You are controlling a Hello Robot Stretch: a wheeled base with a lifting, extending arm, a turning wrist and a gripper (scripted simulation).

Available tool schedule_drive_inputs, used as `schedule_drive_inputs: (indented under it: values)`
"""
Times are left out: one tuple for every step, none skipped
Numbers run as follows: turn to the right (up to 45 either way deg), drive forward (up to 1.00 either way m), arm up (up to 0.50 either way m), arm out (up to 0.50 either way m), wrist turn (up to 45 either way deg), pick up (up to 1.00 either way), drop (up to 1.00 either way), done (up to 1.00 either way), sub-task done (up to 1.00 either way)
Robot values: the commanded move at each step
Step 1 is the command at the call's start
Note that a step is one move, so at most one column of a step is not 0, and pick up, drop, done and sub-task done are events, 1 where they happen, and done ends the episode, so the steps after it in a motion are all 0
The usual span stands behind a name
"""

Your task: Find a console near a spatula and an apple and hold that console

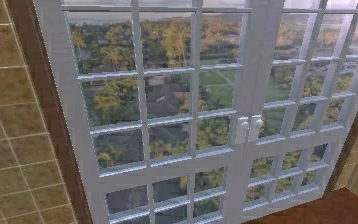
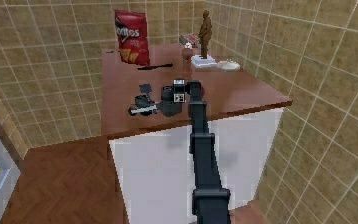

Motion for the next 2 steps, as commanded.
schedule_drive_inputs:
  values:
    - [0.0, 0.0, 0.1, 0.0, 0.0, 0.0, 0.0, 0.0, 0.0]
    - [0.0, 0.0, 0.0, 0.0, 0.0, 0.0, 0.0, 1.0, 0.0]
